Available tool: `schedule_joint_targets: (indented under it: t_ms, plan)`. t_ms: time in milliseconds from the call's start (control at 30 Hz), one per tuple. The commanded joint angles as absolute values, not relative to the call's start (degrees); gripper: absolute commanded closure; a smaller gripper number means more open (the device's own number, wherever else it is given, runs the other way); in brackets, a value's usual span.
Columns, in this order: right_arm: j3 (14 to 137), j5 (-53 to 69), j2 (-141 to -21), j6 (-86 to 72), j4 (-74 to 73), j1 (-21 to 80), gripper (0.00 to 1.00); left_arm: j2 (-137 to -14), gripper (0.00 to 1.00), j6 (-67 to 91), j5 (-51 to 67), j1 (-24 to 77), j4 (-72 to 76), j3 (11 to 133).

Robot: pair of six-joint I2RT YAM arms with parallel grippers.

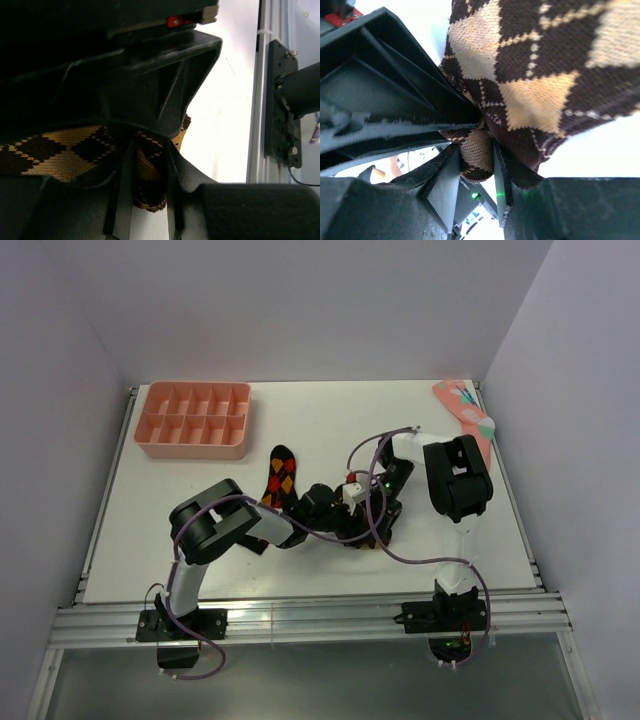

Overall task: Roll the socks
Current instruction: Roll the sock at the center of the board.

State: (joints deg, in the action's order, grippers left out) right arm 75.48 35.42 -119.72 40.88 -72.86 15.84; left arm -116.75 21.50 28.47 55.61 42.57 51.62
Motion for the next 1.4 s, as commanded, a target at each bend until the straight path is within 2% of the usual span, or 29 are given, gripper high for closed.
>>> schedule_joint_targets:
  t_ms: [0,400,700,967,1167,1367]
  plan:
    - [75.4,41.3,-116.5,40.4,-67.2,14.2,0.60,-122.3,1.00,25.3,29.9,55.6,31.5,48.4]
    - [75.1,44.9,-108.6,43.0,-62.1,6.8,0.58,-123.2,1.00,30.9,32.9,51.1,28.3,47.6]
    - [69.7,46.3,-99.1,50.7,-58.2,6.2,0.57,-123.7,1.00,34.2,37.8,47.4,24.5,48.1]
    - [65.7,48.1,-96.2,60.6,-58.1,6.4,0.55,-124.8,1.00,36.7,44.5,44.5,21.4,49.0]
    - [57.8,44.2,-87.1,59.3,-48.9,11.8,0.53,-125.8,1.00,35.9,46.9,43.6,13.9,51.9]
    - [48.7,38.6,-76.2,56.1,-38.4,18.7,0.46,-127.2,1.00,39.7,48.0,43.2,15.0,51.7]
